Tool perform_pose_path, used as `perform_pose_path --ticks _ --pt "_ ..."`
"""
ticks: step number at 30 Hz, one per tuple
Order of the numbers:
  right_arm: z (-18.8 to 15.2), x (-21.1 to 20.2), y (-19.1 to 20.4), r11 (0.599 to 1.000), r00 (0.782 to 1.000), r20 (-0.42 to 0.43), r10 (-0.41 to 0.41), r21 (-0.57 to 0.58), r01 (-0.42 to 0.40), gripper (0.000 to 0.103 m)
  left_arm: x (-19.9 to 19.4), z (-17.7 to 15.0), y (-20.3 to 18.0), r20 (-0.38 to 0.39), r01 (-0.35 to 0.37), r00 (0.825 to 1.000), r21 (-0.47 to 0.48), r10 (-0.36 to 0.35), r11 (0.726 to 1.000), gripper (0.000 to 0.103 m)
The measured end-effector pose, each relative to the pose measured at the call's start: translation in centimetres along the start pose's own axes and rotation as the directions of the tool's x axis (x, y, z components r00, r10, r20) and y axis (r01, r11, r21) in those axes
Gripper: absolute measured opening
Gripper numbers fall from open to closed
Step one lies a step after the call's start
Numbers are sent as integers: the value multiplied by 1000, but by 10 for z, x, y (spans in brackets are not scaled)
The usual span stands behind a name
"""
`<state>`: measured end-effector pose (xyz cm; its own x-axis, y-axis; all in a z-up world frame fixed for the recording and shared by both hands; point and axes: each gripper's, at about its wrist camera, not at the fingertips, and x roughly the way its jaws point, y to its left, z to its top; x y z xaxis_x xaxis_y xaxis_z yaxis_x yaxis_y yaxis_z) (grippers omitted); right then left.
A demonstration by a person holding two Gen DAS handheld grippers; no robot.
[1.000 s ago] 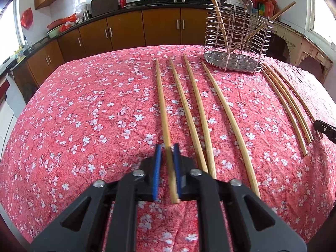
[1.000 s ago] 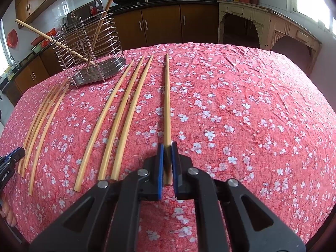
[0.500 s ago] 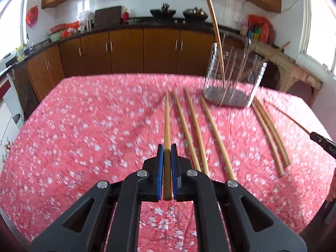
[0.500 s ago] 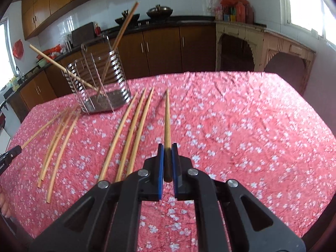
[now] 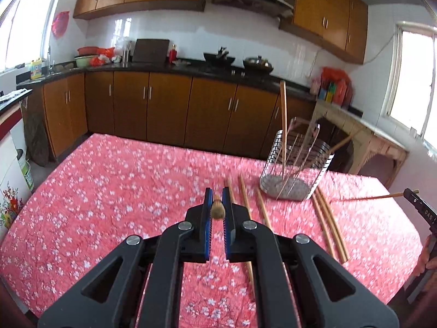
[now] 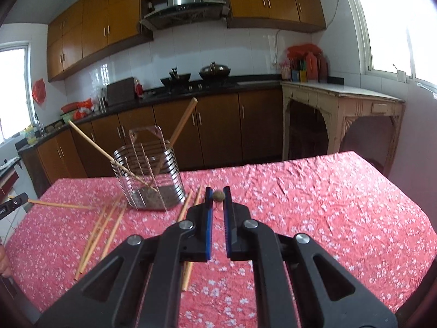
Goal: Organize utensils
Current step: 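Lift the left tool's chopstick above the wire holder while the right tool carries its chopstick there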
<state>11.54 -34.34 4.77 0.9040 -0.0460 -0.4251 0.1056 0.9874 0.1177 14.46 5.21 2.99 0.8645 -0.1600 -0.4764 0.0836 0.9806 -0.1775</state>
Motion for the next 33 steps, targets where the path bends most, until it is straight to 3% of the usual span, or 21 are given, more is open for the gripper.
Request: perform_pose_path --ticks 8,22,27,33 --pt "25 -9 4 997 997 56 56 45 -58 8 -14 21 -3 64 7 998 0 -7 1000 7" --pt "55 -27 5 992 991 96 97 70 -104 8 -23 45 -14 111 6 994 21 -9 1000 7" --pt "88 -47 8 978 972 157 174 92 -190 8 -37 69 -32 168 35 985 40 -41 999 7" --pt "126 -52 23 964 947 228 227 86 -252 8 -47 108 -67 256 82 962 40 -89 996 7"
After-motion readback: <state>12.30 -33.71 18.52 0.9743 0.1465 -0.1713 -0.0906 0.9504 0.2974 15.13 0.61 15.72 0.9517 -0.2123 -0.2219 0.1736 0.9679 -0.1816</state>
